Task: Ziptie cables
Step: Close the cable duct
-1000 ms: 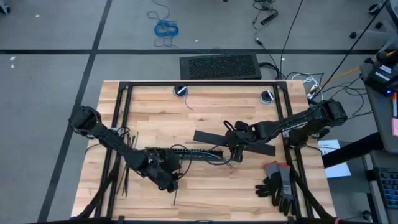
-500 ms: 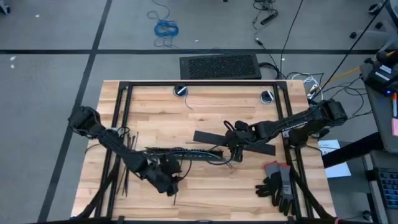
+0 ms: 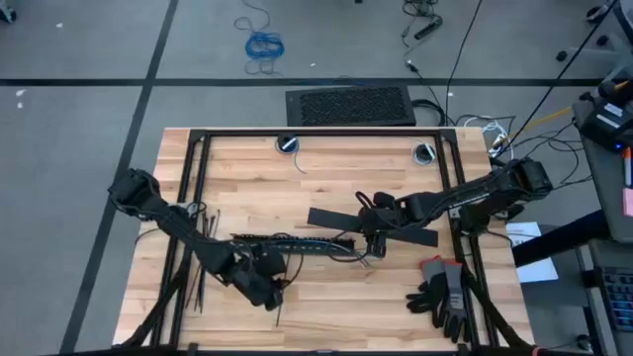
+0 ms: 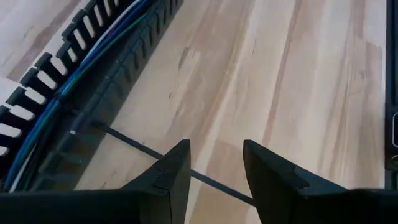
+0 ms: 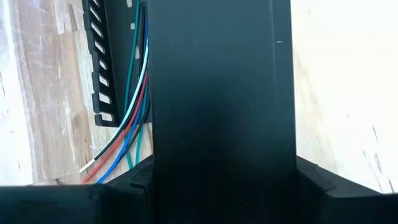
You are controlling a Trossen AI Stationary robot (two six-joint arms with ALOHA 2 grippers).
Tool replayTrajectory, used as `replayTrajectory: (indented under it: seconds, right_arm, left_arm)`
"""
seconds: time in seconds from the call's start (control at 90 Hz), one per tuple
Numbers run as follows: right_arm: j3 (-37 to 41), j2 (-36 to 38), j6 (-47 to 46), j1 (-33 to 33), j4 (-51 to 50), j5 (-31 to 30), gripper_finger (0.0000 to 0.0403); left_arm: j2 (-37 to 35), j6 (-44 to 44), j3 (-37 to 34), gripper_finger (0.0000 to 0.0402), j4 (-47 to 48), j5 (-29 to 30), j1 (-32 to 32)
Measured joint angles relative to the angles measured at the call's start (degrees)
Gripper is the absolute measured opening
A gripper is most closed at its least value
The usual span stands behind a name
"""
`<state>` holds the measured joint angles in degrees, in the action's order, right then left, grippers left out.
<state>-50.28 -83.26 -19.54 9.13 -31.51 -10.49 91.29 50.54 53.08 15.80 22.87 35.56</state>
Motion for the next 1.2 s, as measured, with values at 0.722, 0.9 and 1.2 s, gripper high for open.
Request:
replayTrajectory:
  seconds: [0.722, 0.9, 1.2]
  right_arm:
    - [0.0, 0.0, 0.5, -0.1, 0.0, 1.5, 0.0208]
    - [0.0, 0.0, 0.5, -0.2, 0.0, 1.7, 0.0208]
    - [0.0, 0.0, -0.5, -0.2, 0.0, 1.9, 0.0208]
  left_arm:
    - [2.4, -5.9, 0.0, 0.0145, 11.8, 2.8, -3.9]
    - [2.4, -5.9, 0.0, 0.0145, 16.4, 2.8, -4.1]
    - [2.4, -8.8, 5.9, 0.0145, 26.1, 5.0, -3.2]
